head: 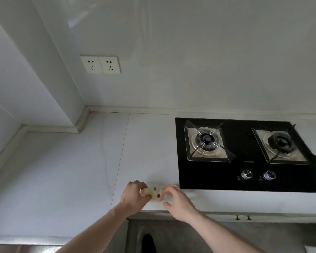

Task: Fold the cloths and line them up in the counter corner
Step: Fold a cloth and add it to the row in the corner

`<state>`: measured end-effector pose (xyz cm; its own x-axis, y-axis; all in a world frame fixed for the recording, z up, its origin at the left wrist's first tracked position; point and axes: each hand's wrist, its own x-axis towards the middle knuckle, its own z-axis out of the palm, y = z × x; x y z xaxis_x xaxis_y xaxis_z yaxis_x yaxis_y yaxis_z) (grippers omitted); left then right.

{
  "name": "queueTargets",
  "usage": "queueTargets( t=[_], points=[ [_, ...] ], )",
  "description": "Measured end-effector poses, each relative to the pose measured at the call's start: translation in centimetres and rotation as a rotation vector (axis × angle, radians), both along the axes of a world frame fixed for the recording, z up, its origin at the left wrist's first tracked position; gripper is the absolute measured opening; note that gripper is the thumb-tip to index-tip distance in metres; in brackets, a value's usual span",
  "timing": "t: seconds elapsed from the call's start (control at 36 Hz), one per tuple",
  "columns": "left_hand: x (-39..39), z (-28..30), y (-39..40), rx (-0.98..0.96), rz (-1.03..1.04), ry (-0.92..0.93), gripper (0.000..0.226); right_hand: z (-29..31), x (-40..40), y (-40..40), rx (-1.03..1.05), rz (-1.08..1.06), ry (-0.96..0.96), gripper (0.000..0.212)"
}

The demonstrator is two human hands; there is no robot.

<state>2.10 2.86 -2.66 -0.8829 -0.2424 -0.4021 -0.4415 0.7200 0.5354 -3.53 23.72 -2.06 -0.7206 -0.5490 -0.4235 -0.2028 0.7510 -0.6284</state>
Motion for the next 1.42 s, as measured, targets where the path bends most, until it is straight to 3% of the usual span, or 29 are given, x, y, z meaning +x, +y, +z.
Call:
queueTargets(
  t=[0.14, 0.22, 0.36, 0.47, 0.61, 0.78, 0.94, 1.03, 1.22, 1.42],
  points=[
    [-0.1, 4.3, 2.4, 0.177, -0.035, 0.044, 0.014, 3.2, -0.6, 3.6, -0.082, -0.122, -0.146, 0.071],
    [-0.7, 6.5, 5.1, 0.322, -0.094, 0.045, 0.013, 4.3, -0.8, 6.5, -0.164, -0.161, -0.197, 0.079],
    [-3.2, 9.1, 11.3, 0.482, -0.132, 0.084, 0.016, 5.4, -2.0, 12.2, -0.258, -0.237, -0.207, 0.063],
    [-5.2, 10.6, 17.1, 0.584, -0.113, 0.114, 0.022, 8.2, -2.8, 17.9, -0.283, -0.28, -0.154, 0.031],
    [-7.8, 11.6, 25.1, 0.588, -0.124, 0.143, 0.017, 10.1, -3.9, 26.8, -0.331, -0.38, -0.106, 0.018],
    [-10.4, 12.3, 34.7, 0.579, -0.14, 0.157, 0.023, 10.9, -5.1, 36.6, -0.4, -0.515, -0.118, 0.024],
    [-12.8, 13.4, 43.5, 0.758, -0.001, 0.101, 0.041, 11.1, -5.7, 43.9, -0.44, -0.657, -0.084, 0.034],
    [-14.4, 13.8, 47.4, 0.796, -0.048, 0.008, 0.048, 10.8, -6.5, 47.2, -0.479, -0.75, -0.062, 0.034],
    [-19.8, 13.2, 55.3, 0.776, -0.175, -0.094, 0.047, 10.2, -9.8, 54.1, -0.499, -0.907, -0.039, 0.034],
    [-26.0, 12.2, 64.4, 0.927, -0.084, -0.099, 0.018, 9.0, -13.9, 62.4, -0.539, -1.056, -0.165, 0.03]
  ],
)
